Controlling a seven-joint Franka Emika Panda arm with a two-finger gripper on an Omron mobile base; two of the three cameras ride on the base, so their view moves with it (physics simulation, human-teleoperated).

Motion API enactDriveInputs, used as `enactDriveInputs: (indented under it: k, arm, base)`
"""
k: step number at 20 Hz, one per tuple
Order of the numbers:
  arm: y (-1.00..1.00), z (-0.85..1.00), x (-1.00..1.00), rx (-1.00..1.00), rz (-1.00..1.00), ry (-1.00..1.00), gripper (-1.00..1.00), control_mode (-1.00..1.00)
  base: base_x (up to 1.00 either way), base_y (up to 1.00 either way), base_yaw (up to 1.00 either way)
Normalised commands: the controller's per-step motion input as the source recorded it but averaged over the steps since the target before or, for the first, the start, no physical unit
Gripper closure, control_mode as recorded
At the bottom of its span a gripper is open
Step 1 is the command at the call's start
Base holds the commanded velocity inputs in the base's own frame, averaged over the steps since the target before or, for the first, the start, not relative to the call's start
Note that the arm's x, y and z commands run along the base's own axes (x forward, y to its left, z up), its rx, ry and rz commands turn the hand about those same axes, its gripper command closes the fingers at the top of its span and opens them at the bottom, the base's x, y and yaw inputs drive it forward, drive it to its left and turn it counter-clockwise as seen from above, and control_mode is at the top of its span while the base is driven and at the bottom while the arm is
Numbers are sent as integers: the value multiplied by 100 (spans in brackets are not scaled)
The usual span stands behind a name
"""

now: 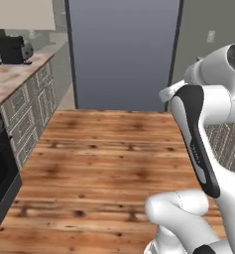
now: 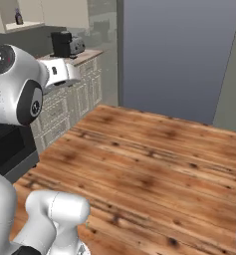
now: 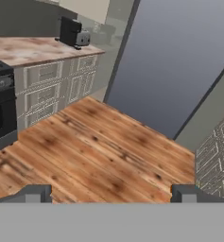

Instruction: Move the mayonnaise and condiment bottle from the cabinet to the dining counter.

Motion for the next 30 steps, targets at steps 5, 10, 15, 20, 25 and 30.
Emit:
enactDriveInputs:
  k: [5,10,15,20,25,30]
  arm:
    - [0,0,0,0,0,0,-100,100]
    - [0,0,0,0,0,0,-100,100]
    - [0,0,0,0,0,0,-100,100]
    - [0,0,0,0,0,0,-100,100]
    - [0,0,0,0,0,0,-100,100]
    - [0,0,0,0,0,0,-100,100]
  base:
    - [100,0,47]
    - [100,-12,45]
    - [100,-20,45]
    - [100,-24,45]
    - [100,-28,46]
    - [100,-37,47]
